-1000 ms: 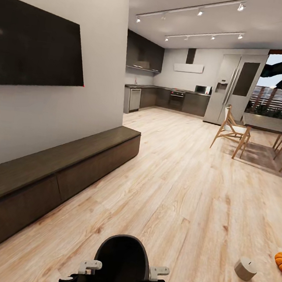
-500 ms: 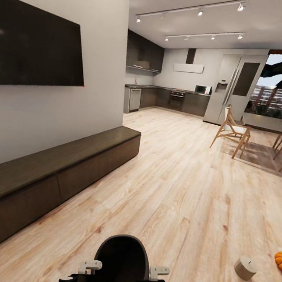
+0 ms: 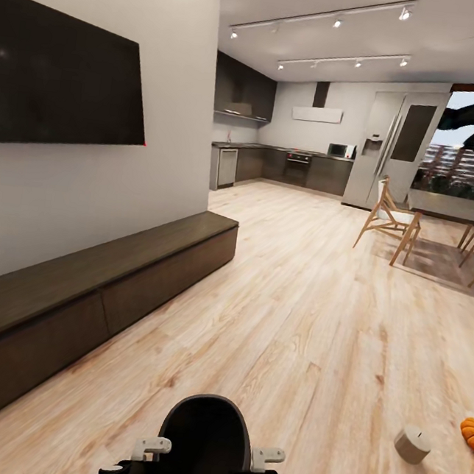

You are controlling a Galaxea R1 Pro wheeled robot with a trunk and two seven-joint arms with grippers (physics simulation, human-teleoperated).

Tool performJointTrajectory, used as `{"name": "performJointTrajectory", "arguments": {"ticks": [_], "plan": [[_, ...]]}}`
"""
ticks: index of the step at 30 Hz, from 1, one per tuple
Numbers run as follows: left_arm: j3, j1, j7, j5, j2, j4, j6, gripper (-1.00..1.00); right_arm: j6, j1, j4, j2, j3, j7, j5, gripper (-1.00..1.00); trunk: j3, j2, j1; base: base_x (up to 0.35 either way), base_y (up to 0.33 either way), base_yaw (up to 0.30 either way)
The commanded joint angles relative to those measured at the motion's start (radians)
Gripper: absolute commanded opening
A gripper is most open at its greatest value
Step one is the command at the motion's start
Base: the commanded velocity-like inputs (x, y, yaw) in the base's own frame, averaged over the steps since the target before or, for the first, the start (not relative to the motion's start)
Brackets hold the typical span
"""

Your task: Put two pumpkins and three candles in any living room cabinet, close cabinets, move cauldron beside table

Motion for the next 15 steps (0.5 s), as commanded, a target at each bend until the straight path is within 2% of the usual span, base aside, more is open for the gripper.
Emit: {"name": "performJointTrajectory", "arguments": {"ticks": [1,7,15], "plan": [[0.000,0.000,-0.001,0.008,0.000,-0.001,0.006,-1.00,0.004,-0.001,-0.022,-0.001,0.009,-0.007,-0.014,-1.00,-0.001,-0.001,0.000,-0.049,0.133,0.000],[0.000,0.000,-0.001,0.008,0.001,-0.001,0.006,-1.00,0.004,-0.001,-0.022,-0.001,0.009,-0.006,-0.014,-1.00,-0.001,-0.001,0.000,-0.048,0.200,0.000],[0.000,0.000,-0.001,0.008,0.001,-0.001,0.006,-1.00,0.004,-0.001,-0.022,-0.001,0.009,-0.006,-0.014,-1.00,-0.001,-0.001,0.000,-0.002,0.020,0.000]]}}
